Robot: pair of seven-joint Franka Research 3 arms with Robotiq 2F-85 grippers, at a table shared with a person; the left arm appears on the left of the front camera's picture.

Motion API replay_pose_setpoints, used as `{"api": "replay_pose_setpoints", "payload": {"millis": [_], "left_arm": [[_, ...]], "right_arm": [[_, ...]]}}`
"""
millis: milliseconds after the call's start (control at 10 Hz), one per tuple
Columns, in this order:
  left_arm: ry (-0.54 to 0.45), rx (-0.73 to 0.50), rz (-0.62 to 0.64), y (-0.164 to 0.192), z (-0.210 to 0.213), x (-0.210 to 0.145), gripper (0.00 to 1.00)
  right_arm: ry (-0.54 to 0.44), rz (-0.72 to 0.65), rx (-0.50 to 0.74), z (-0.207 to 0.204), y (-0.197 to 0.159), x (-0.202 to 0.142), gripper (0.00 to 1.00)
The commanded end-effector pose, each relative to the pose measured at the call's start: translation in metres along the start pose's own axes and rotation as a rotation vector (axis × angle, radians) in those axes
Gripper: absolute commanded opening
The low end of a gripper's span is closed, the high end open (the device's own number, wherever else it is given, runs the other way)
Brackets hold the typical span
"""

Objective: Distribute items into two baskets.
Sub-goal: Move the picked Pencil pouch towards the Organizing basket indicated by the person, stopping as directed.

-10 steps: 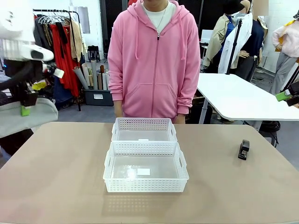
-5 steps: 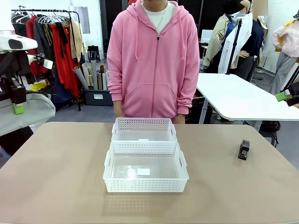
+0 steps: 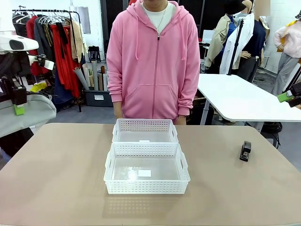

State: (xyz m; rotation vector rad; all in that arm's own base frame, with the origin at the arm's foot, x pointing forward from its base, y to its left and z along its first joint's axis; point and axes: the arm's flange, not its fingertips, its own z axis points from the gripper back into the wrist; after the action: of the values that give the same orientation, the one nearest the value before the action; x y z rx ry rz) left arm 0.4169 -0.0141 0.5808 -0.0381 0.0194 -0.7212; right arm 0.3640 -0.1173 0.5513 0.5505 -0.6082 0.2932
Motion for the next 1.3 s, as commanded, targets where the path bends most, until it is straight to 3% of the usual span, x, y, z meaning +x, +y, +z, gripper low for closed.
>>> {"api": "replay_pose_setpoints", "payload": {"millis": [0,1200], "left_arm": [[-0.005,0.003,0.007,0.0009,0.0027,-0.0025,0.0],[-0.005,0.003,0.007,0.0009,0.0027,-0.0025,0.0]], "right_arm": [[-0.017,0.002,0.017,0.0004,0.0012,0.0018,1.0],[-0.017,0.002,0.017,0.0004,0.0012,0.0018,1.0]]}}
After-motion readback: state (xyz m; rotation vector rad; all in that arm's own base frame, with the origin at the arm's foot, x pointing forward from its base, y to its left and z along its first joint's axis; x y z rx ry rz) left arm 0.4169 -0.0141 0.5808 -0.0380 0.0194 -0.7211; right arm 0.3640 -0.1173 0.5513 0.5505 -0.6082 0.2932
